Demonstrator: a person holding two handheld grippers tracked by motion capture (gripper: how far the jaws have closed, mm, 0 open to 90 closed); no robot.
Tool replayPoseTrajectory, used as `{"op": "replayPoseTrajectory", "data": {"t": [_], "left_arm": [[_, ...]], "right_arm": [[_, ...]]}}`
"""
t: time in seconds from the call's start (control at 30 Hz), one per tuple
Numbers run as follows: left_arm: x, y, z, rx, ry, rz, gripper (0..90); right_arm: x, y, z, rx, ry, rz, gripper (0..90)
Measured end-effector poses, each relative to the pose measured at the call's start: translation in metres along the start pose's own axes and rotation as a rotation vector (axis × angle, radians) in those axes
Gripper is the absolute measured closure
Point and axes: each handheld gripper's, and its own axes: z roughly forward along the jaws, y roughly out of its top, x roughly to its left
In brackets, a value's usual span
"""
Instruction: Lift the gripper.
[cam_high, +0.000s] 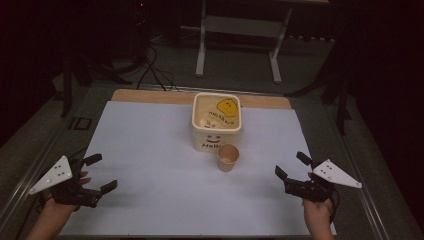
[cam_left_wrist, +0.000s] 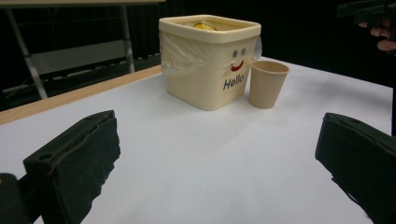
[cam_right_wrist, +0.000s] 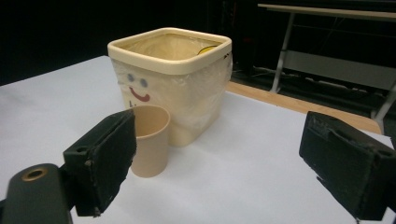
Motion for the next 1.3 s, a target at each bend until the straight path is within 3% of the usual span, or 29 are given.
{"op": "replayPoseTrajectory", "data": {"t": [0.37, 0.47, 0.53, 0.67, 0.97, 1.17, 1.3], "left_arm": [[-0.001, 0.001, 0.002, -0.009, -0.024, -0.012, 0.6], [-0.001, 0.001, 0.002, -0.008, -0.026, -0.013, 0.6], [-0.001, 0.002, 0.002, -0.009, -0.028, -0.015, 0.6], [-0.001, 0.003, 0.002, -0.01, -0.031, -0.013, 0.6], [0.0, 0.005, 0.001, -0.015, -0.029, -0.016, 0.6], [-0.001, 0.005, 0.001, -0.013, -0.03, -0.012, 0.6], [-0.002, 0.005, 0.001, -0.009, -0.034, -0.011, 0.6]], "right_arm": [[0.001, 0.004, -0.001, 0.017, 0.043, 0.009, 11.2], [0.001, 0.013, -0.004, 0.001, 0.071, 0.018, 10.8], [0.003, 0.02, -0.005, -0.004, 0.061, 0.006, 10.8], [0.005, 0.032, -0.005, -0.01, 0.129, -0.011, 10.8], [0.009, 0.052, 0.009, 0.097, 0.23, -0.067, 13.5], [0.01, 0.059, 0.021, 0.124, 0.294, -0.067, 15.5], [0.015, 0.063, 0.033, 0.141, 0.355, -0.098, 16.5]]}}
